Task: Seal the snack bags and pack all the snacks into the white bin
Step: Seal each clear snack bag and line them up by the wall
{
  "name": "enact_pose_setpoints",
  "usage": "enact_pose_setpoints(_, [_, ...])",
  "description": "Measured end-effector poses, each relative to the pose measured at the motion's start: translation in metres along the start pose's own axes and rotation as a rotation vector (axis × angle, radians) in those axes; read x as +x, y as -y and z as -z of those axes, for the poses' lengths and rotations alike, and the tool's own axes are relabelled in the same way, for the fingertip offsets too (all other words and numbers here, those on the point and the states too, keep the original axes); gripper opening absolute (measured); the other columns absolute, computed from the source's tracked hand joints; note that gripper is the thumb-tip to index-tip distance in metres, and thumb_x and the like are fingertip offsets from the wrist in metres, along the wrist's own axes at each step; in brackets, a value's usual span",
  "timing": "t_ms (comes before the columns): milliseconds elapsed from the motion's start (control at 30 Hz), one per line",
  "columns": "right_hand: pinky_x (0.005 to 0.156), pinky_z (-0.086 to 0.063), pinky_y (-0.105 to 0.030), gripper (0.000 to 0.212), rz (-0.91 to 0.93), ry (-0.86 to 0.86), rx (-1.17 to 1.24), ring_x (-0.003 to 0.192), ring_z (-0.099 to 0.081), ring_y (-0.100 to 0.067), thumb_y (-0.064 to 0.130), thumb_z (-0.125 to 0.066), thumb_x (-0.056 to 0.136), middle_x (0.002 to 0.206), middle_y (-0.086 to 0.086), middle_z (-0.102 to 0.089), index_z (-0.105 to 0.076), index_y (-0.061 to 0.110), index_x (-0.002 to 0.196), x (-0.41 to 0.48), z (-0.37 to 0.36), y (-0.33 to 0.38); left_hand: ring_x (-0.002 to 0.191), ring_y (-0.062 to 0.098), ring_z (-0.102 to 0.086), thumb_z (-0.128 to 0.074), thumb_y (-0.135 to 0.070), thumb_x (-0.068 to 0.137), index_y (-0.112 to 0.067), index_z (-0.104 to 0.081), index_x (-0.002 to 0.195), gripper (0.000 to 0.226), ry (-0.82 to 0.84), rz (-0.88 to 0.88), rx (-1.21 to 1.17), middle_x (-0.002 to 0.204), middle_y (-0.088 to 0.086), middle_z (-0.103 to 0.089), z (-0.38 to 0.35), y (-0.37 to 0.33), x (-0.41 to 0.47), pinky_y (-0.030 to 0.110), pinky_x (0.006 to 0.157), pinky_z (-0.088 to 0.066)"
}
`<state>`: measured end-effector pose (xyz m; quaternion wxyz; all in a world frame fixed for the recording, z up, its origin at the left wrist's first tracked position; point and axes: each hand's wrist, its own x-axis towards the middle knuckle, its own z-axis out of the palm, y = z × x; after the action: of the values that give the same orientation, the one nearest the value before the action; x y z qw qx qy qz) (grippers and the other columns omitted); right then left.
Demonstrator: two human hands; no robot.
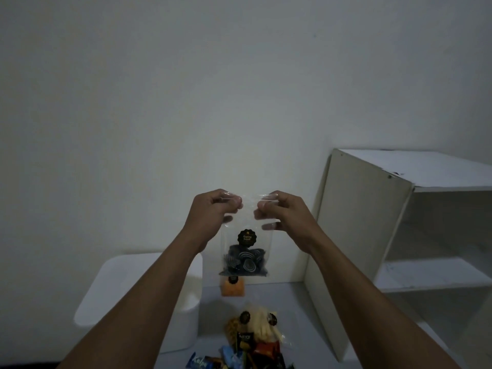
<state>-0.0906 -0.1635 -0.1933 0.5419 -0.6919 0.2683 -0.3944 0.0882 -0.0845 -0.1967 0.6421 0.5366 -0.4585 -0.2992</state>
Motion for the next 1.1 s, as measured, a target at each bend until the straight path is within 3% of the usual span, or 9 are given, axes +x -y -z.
enact_pose_setpoints(167, [0.073, -0.059, -0.035, 0.005, 0.039, 0.006, 0.034, 0.087, -0.073, -0.02, 0.008, -0.066, 0.091, 0.094, -0.019, -0.073, -0.067, 0.005, 0.088, 0.007, -0.005, 0.011, 0.082, 0.015, -0.069, -0.071, -0.016, 0.088, -0.006, -0.074, 0.091, 0.011, 0.018, -0.027, 0.034, 0.086, 0.006, -0.075, 0.004, -0.01, 0.001, 0.029, 0.073, -0.058])
enact_pose_setpoints(333, [0.075, -0.059, -0.035, 0.008, 0.089, 0.01, -0.081, 0.084, -0.073, -0.02, 0.008, -0.068, 0.09, 0.09, -0.016, -0.075, -0.069, 0.0, 0.091, 0.019, 0.003, 0.024, 0.082, 0.014, -0.069, -0.074, -0.022, 0.086, -0.01, -0.075, 0.092, 0.014, 0.027, -0.011, 0.059, 0.09, 0.005, -0.076, -0.001, -0.019, 0.007, 0.027, 0.072, -0.055])
enact_pose_setpoints(500, [0.074, -0.06, -0.034, 0.015, 0.057, 0.068, -0.101, 0.088, -0.074, -0.021, 0.012, -0.07, 0.09, 0.093, -0.014, -0.076, -0.069, -0.001, 0.096, 0.026, 0.01, 0.031, 0.082, 0.022, -0.069, -0.077, -0.019, 0.083, -0.012, -0.077, 0.079, 0.008, -0.034, -0.102, 0.156, 0.082, 0.009, -0.076, -0.005, -0.023, 0.021, 0.04, 0.084, -0.058])
enact_pose_setpoints(767, [0.075, -0.058, -0.032, 0.012, 0.134, -0.016, -0.271, 0.074, -0.071, -0.01, 0.014, -0.069, 0.091, 0.078, -0.004, -0.075, -0.072, 0.002, 0.092, 0.035, 0.016, 0.033, 0.084, 0.018, -0.071, -0.07, -0.02, 0.089, -0.004, -0.074, 0.096, 0.018, 0.042, -0.002, 0.036, 0.093, 0.011, -0.076, -0.016, -0.024, 0.023, 0.033, 0.078, -0.061])
enact_pose_setpoints(967, [0.074, -0.06, -0.033, 0.014, 0.09, -0.062, -0.087, 0.083, -0.074, -0.018, 0.018, -0.073, 0.088, 0.089, -0.01, -0.076, -0.069, 0.007, 0.095, 0.037, 0.021, 0.022, 0.075, 0.019, -0.071, -0.073, -0.018, 0.087, -0.003, -0.075, 0.085, 0.015, -0.066, -0.104, 0.144, 0.081, 0.01, -0.076, -0.016, -0.024, 0.036, 0.041, 0.086, -0.059])
enact_pose_setpoints(1100, [0.078, -0.06, -0.037, 0.011, 0.077, -0.052, 0.003, 0.086, -0.073, -0.02, 0.012, -0.068, 0.092, 0.089, -0.011, -0.075, -0.066, 0.011, 0.081, 0.039, 0.026, 0.024, 0.072, 0.014, -0.069, -0.072, -0.021, 0.088, -0.001, -0.074, 0.091, 0.02, -0.085, -0.097, 0.126, 0.081, 0.006, -0.076, -0.014, -0.026, 0.04, 0.039, 0.085, -0.057])
